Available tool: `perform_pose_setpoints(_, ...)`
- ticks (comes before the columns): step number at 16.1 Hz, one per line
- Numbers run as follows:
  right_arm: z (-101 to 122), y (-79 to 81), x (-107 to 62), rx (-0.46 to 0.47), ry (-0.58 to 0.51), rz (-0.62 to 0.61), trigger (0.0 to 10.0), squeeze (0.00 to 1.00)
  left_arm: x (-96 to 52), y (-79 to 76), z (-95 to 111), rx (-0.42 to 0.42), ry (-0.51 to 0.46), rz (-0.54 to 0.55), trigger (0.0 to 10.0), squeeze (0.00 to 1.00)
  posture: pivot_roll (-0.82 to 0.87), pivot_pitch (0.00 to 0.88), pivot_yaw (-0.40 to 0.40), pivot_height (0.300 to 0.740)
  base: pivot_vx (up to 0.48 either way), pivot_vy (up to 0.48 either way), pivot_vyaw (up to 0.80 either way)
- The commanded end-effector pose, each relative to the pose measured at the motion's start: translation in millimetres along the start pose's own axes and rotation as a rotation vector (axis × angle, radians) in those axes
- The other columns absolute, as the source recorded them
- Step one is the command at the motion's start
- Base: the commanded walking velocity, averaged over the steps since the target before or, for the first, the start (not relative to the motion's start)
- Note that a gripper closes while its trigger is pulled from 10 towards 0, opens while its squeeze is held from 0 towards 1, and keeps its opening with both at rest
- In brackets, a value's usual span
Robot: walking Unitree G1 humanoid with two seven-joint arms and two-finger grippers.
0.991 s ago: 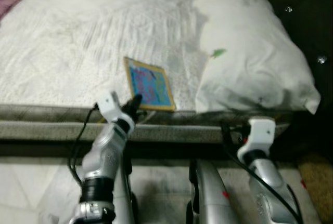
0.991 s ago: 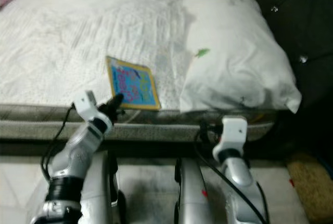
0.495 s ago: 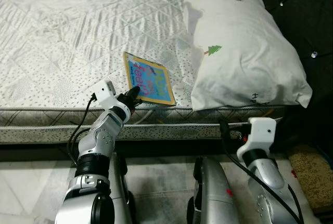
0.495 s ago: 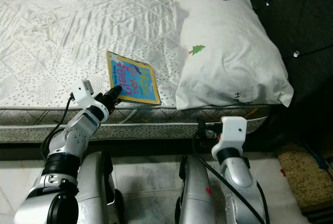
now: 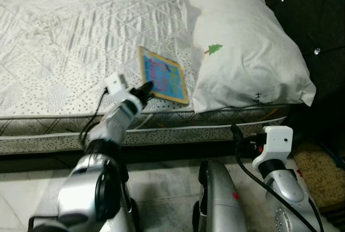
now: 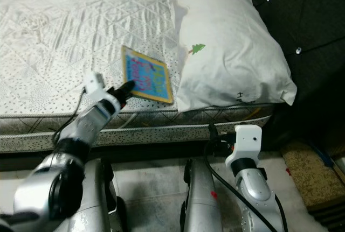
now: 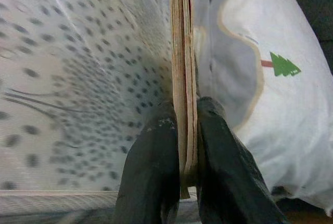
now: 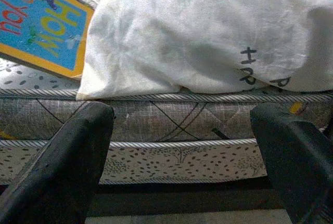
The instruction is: Clean up the room
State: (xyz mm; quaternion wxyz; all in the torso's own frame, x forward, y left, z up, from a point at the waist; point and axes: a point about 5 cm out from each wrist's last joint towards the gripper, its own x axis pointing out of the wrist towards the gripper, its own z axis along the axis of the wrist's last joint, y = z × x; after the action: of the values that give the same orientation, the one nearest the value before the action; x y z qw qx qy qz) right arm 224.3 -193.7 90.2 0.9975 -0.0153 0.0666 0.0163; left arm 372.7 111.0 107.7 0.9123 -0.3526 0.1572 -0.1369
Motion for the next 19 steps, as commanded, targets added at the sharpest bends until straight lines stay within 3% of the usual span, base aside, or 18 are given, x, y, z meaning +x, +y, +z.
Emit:
perform_pose_setpoints(1, 2.9, -4.1, -3.3, -0.025, 0.0, 0.0, 10.0, 0.0, 2.9, -2.0, -16.8, 0.002, 0.119, 0.014, 10.0, 0.0, -0.22, 0.136, -0.054, 0.541, 0.0, 0.0, 0.0)
perform_pose_setpoints(3, 3.9, -5.1, -3.2, -0.032, 0.0, 0.003, 10.0, 0.0, 4.6, -8.0, -28.5, -0.04, 0.177, -0.015, 10.0, 0.0, -0.23, 0.136, -0.059, 0.541, 0.0, 0.0, 0.0)
perform_pose_setpoints(6, 4.1, -5.6, -3.2, -0.04, 0.007, 0.008, 10.0, 0.0, 5.1, -7.0, -31.5, -0.028, 0.198, 0.001, 10.0, 0.0, -0.23, 0.137, -0.065, 0.541, 0.0, 0.0, 0.0)
perform_pose_setpoints(11, 3.5, -3.5, 1.1, -0.042, 0.009, 0.016, 10.0, 0.0, 0.5, 7.8, -16.2, -0.023, 0.202, 0.042, 10.0, 0.0, -0.21, 0.137, -0.066, 0.541, 0.0, 0.0, 0.0)
perform_pose_setpoints(14, 0.9, -5.1, 2.2, -0.039, 0.014, 0.001, 10.0, 0.0, -2.5, 16.4, -2.9, 0.029, 0.194, 0.065, 10.0, 0.0, -0.21, 0.135, -0.06, 0.541, 0.0, 0.0, 0.0)
perform_pose_setpoints(15, 1.1, -5.2, 2.4, -0.039, 0.013, 0.0, 10.0, 0.0, -3.1, 18.6, 0.2, 0.031, 0.187, 0.078, 10.0, 0.57, -0.21, 0.134, -0.058, 0.541, 0.0, 0.0, 0.0)
perform_pose_setpoints(16, 1.0, -5.5, 2.5, -0.04, 0.013, -0.003, 10.0, 0.0, -3.5, 19.5, 4.3, 0.021, 0.18, 0.078, 10.0, 1.0, -0.21, 0.134, -0.058, 0.541, 0.0, 0.0, 0.0)
perform_pose_setpoints(19, 0.6, -6.9, 3.7, -0.045, 0.012, -0.013, 10.0, 0.0, -3.7, 20.8, 15.8, 0.05, 0.163, 0.089, 10.0, 1.0, -0.21, 0.127, -0.057, 0.541, 0.0, 0.0, 0.0)
